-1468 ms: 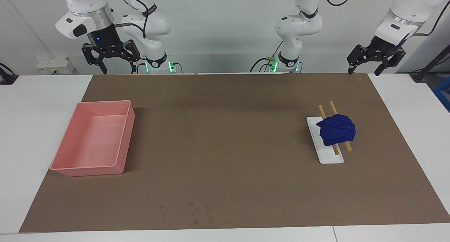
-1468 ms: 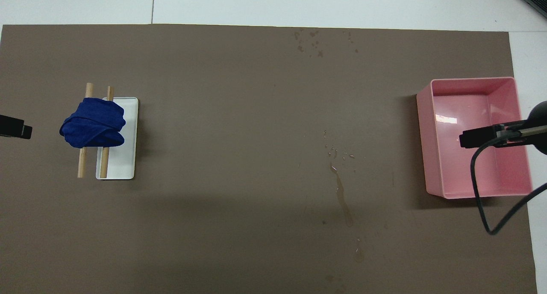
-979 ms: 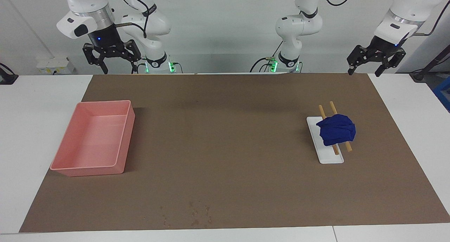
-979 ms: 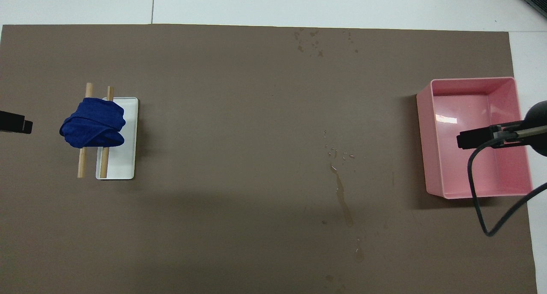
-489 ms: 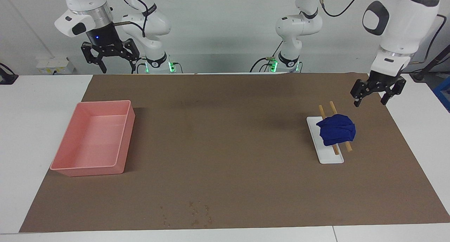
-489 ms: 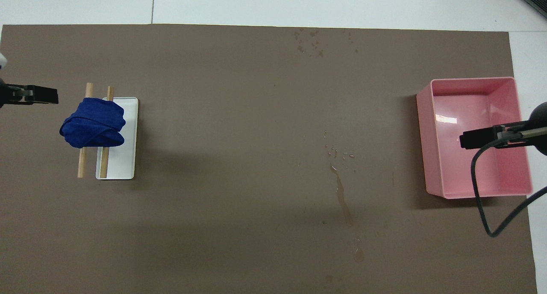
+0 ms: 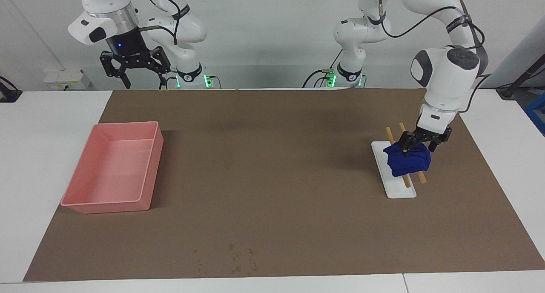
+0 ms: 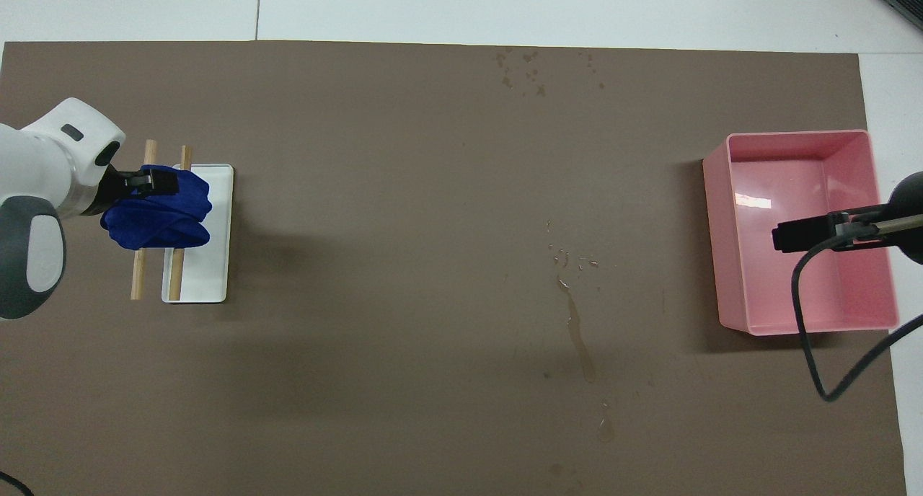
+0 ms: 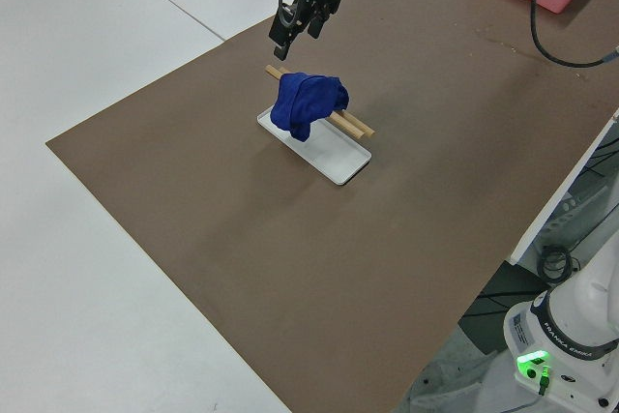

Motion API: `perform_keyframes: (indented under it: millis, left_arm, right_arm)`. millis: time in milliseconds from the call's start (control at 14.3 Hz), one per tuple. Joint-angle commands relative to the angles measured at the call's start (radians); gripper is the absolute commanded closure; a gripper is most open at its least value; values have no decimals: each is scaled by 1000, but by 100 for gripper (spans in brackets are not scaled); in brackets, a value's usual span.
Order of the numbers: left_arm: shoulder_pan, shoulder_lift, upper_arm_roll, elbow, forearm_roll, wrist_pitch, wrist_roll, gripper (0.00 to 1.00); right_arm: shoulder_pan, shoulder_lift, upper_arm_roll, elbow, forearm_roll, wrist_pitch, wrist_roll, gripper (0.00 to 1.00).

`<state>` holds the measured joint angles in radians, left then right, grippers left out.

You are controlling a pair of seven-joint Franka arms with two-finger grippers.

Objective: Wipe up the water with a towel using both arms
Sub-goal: 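Reach the left gripper to the blue towel and grasp it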

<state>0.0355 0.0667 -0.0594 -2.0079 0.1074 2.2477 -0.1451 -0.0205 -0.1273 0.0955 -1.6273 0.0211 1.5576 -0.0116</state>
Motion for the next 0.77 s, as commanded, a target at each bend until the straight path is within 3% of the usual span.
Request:
perform_keyframes:
  millis: [0,140,210,419,559,699]
  left_arm:
    - [-8,-45,9,-69,83,35,-24,0]
    - [-6,-45,9,-69,91,39,-22,7]
    - [-6,-45,9,-68,92,39,-22,20]
    - [-3,-45,9,-68,92,39,-24,74]
    - [-2,-45,9,-68,92,39,-24,96]
    - [1,-45,9,-69,92,41,-18,100]
  right_arm:
    - [-13,-15,4,-9,22,-11,-10,0]
    - [-16,-15,4,-11,22,-11,-27,0]
    - [-16,-15,4,-11,23,-11,-28,0]
    - [-13,-17,4,-16,23,-11,-27,0]
    - [-13,-20,4,-17,23,-11,-28,0]
    - [-12,-24,4,-25,52,-11,-27,0]
